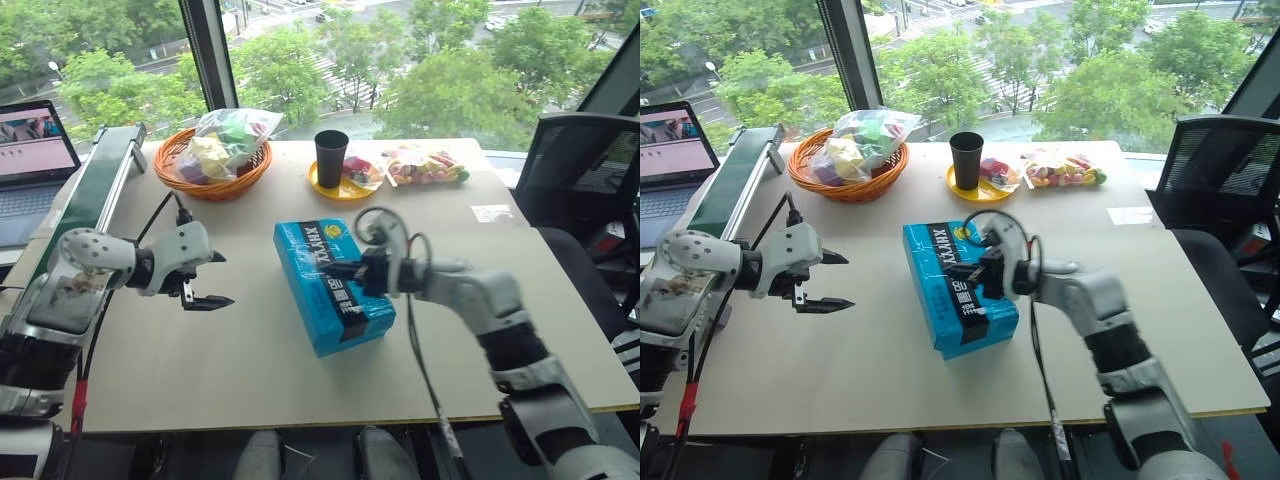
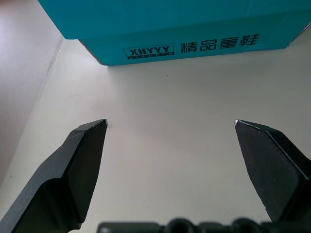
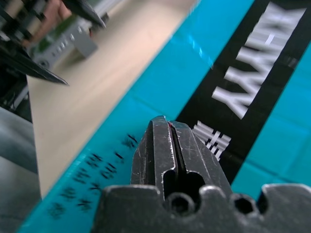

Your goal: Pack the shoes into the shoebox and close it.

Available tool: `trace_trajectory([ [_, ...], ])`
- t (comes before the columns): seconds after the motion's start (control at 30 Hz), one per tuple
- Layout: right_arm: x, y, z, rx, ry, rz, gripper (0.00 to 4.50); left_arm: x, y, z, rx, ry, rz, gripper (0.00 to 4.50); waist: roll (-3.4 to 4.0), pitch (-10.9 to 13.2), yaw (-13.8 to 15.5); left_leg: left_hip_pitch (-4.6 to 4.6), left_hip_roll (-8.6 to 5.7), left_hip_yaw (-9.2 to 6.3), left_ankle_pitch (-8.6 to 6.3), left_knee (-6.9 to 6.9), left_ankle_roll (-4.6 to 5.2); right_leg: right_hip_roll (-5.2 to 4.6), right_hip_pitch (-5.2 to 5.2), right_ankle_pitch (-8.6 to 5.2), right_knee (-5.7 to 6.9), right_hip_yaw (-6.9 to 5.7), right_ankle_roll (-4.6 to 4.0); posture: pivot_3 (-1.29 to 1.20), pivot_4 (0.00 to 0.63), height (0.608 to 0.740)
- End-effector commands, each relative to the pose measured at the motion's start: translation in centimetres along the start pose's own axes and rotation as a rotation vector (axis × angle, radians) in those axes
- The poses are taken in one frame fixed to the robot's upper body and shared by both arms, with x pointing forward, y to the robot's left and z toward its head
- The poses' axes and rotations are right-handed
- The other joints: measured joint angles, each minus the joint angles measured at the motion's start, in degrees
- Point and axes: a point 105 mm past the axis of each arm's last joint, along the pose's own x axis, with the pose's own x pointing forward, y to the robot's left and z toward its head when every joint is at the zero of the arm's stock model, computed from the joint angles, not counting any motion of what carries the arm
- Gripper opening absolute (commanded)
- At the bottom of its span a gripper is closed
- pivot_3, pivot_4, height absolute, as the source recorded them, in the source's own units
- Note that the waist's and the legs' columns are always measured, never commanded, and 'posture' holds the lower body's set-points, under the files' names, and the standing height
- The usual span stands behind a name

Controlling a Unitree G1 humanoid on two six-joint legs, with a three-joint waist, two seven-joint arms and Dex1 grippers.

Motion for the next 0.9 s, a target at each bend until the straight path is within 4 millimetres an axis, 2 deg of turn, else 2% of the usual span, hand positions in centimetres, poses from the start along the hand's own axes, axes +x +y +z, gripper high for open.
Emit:
trace_trajectory([
  [0.03,1.7,-1.2,-3.5,-0.067,0.111,-0.024,0.03,-1.0,-0.2,0.8,0.013,-0.026,0.054,4.5,-0.05,-0.03,-0.48,0.07,0.02,0.0,0.0,0.0,0.0,0.02,0.04,0.01,0.01,0.0,-0.01,0.0,0.15,0.74],
  [0.1,1.8,-1.7,-4.7,-0.128,0.153,-0.039,0.03,-1.3,-0.4,0.7,0.002,-0.024,0.071,4.5,-0.08,-0.05,-1.12,0.52,0.07,0.01,-0.01,-0.06,-0.01,0.05,0.42,-0.01,-0.01,0.0,0.02,0.0,0.15,0.74],
  [0.17,1.7,-2.0,-4.2,-0.168,0.13,-0.046,0.03,-1.4,-0.6,0.6,-0.006,-0.024,0.081,4.5,-0.1,-0.1,-1.17,0.88,0.12,0.05,-0.01,-0.14,-0.01,0.12,0.64,-0.17,-0.01,0.09,0.29,0.0,0.15,0.74],
  [0.23,1.6,-2.1,-2.6,-0.243,0.089,-0.067,0.03,-1.3,-0.8,0.5,-0.012,-0.024,0.085,4.5,-0.11,-0.14,-1.05,1.06,0.2,0.05,-0.01,-0.14,-0.01,0.25,0.75,-0.16,0.01,0.17,0.28,0.0,0.15,0.74],
  [0.3,1.4,-1.7,-1.0,-0.372,0.081,-0.069,0.03,-1.0,-1.1,0.6,-0.014,-0.03,0.081,4.5,-0.11,-0.14,-0.97,1.1,0.27,0.06,-0.01,-0.14,-0.02,0.34,0.76,-0.15,0.01,0.21,0.26,0.0,0.15,0.74],
  [0.37,1.0,-1.2,1.1,-0.431,0.026,-0.071,0.03,-0.7,-1.1,0.7,-0.014,-0.039,0.08,4.5,-0.09,-0.13,-0.91,1.02,0.31,0.1,-0.01,-0.14,-0.02,0.4,0.64,-0.14,0.03,0.3,0.23,0.0,0.15,0.74],
  [0.4,0.3,-0.7,3.7,-0.435,-0.083,-0.078,0.03,-0.6,-1.0,0.9,-0.009,-0.047,0.085,4.5,-0.08,-0.12,-0.78,0.88,0.34,0.1,-0.01,-0.13,-0.02,0.44,0.5,-0.12,0.04,0.31,0.21,0.0,0.15,0.74],
  [0.5,-2.6,-0.3,8.3,-0.406,-0.279,-0.109,0.03,-0.3,-0.5,1.1,-0.004,-0.066,0.105,4.5,-0.01,-0.02,-0.48,0.52,0.37,0.1,-0.01,-0.11,-0.02,0.47,0.23,-0.07,0.02,0.32,0.12,0.0,0.15,0.74],
  [0.57,-5.4,-1.6,8.4,-0.448,-0.247,-0.189,0.03,0.0,-0.5,1.3,0.004,-0.081,0.116,4.5,0.0,-0.02,-0.12,0.19,0.37,0.1,-0.01,-0.09,-0.02,0.46,-0.08,0.14,0.06,0.31,-0.23,0.0,0.15,0.74],
  [0.67,-10.3,-2.9,7.0,-0.426,-0.172,-0.225,0.81,0.5,-1.3,1.6,-0.001,-0.126,0.102,4.5,0.0,-0.02,1.09,0.01,0.33,0.09,-0.05,-0.07,-0.07,0.43,-0.17,0.14,-0.02,0.3,-0.22,0.0,0.15,0.74],
  [0.73,-12.3,-3.3,6.4,-0.431,-0.141,-0.265,1.45,0.6,-1.6,1.7,-0.02,-0.154,0.101,4.5,-0.01,-0.02,1.53,-0.12,0.22,0.08,-0.09,-0.07,-0.03,0.32,-0.24,0.12,-0.06,0.29,-0.19,0.0,0.15,0.74],
  [0.83,-17.7,-7.3,5.0,-0.426,-0.134,-0.582,2.48,1.5,-0.5,1.4,-0.093,-0.228,0.234,4.5,0.0,-0.01,1.4,-0.24,0.22,0.15,-0.12,-0.03,0.0,0.32,-0.4,0.12,-0.04,0.36,-0.19,0.0,0.15,0.74],
  [0.9,-20.6,-9.0,3.7,-0.328,-0.195,-0.748,3.13,2.1,0.9,1.6,-0.27,-0.35,0.376,4.5,0.02,-0.02,1.69,-0.18,0.2,0.16,-0.12,-0.03,0.0,0.31,-0.35,0.12,-0.02,0.39,-0.19,0.0,0.15,0.74],
])
